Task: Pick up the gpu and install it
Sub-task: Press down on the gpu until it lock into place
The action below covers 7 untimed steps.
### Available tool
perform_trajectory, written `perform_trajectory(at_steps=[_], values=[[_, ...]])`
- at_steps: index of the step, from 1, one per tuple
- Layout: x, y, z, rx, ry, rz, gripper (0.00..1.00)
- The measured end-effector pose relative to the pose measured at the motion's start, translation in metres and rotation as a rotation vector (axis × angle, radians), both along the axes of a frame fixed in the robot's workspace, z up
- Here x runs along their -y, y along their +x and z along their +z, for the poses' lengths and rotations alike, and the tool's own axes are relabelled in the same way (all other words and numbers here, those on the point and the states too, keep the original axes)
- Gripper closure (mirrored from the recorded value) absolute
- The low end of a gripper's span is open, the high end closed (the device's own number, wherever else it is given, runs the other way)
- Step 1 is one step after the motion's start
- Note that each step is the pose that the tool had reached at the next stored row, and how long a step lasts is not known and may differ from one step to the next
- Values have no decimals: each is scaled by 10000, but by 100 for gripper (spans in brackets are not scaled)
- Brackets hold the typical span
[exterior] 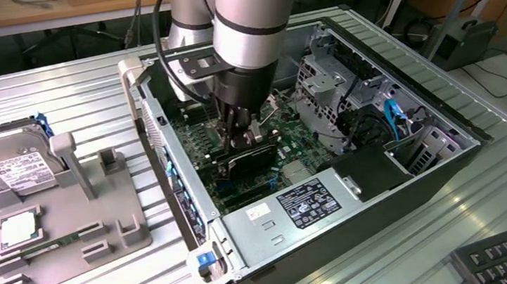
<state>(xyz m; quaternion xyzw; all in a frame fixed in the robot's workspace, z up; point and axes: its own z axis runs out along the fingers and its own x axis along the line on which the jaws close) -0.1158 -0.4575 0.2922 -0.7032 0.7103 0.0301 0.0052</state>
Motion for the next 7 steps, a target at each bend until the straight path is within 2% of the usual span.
perform_trajectory(at_steps=[1, 7], values=[[3, 0, 16, -11, 26, -1, 89], [3, 1, 17, -13, 25, 0, 89]])
